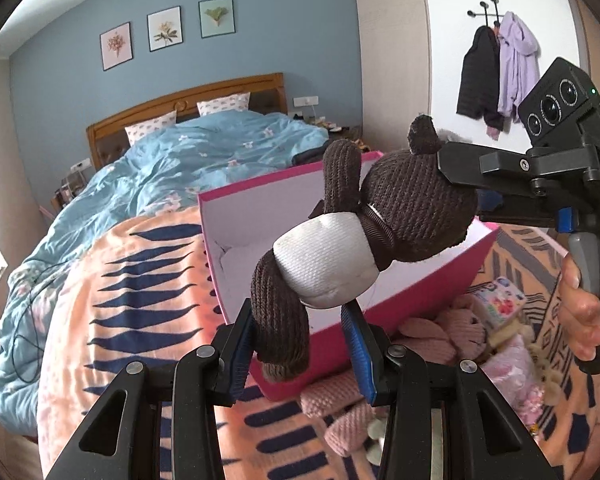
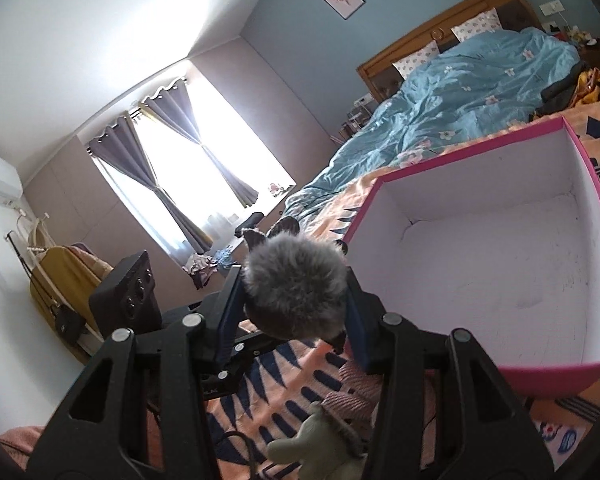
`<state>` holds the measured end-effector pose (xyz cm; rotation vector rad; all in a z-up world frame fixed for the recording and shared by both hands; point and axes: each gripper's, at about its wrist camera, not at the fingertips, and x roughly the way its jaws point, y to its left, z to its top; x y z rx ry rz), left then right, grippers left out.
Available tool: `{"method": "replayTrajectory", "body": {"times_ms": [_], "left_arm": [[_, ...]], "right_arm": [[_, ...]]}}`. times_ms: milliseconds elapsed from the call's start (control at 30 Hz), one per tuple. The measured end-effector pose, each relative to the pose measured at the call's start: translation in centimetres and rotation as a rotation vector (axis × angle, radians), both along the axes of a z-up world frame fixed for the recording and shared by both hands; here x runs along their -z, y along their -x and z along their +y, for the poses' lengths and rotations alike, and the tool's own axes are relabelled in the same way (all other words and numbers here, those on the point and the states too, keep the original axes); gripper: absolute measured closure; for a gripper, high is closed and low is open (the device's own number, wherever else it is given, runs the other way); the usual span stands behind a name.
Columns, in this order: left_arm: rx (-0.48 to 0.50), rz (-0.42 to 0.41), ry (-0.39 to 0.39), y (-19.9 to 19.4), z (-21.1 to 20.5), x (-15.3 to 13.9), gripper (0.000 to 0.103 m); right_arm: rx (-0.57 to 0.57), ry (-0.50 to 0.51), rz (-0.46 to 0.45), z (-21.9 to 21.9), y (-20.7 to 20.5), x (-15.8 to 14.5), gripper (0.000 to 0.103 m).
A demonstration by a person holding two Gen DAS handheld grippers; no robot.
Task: Organize objects
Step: 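Carry the monkey plush over the pink box and open the right tool to drop it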
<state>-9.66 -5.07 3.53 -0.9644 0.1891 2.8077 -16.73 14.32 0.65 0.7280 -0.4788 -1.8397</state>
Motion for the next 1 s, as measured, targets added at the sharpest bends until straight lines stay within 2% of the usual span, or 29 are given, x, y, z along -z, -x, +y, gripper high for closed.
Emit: {"method": "replayTrajectory", "body": {"times_ms": [267, 533, 633, 700, 767, 867, 933, 1000], "left_arm": [[-0.015, -0.055, 0.034, 2.5, -0.3, 1.6, 0.06], [-0.03, -0.071, 0.039, 3.4, -0.5, 2.0, 0.059], [-0.044, -0.07, 0.036, 3.5, -0.7, 2.1, 0.059], [-0.046, -0.068, 0.034, 3.5, -0.7, 2.0, 0.059], [-0.049, -0.058, 0.033, 3.3, -0.7, 1.9, 0.058], [-0.046, -0.037, 0.013, 2.6, -0.8, 1.7, 0.053], [-0.041, -0.015, -0.007, 1.9, -0.9, 1.4, 0.04], [-0.023, 0.016, -0.036, 0.8, -1.0, 0.9, 0.036]], "right_arm": [[0.027, -0.056, -0.072, -1.0, 3.0, 2.1, 0.054], [0.067, -0.136, -0.152, -1.6, 5.5, 4.0, 0.052], [0.107, -0.228, -0.138, -2.3, 5.9, 4.4, 0.051], [0.129, -0.27, -0.126, -2.6, 5.9, 4.4, 0.044], [0.153, -0.303, -0.107, -2.7, 5.9, 4.4, 0.042], [0.158, -0.309, -0.09, -2.2, 5.4, 4.4, 0.042], [0.169, -0.315, -0.059, -1.7, 4.6, 4.0, 0.042], [0.175, -0.318, -0.019, -1.3, 3.7, 3.7, 0.042]]}}
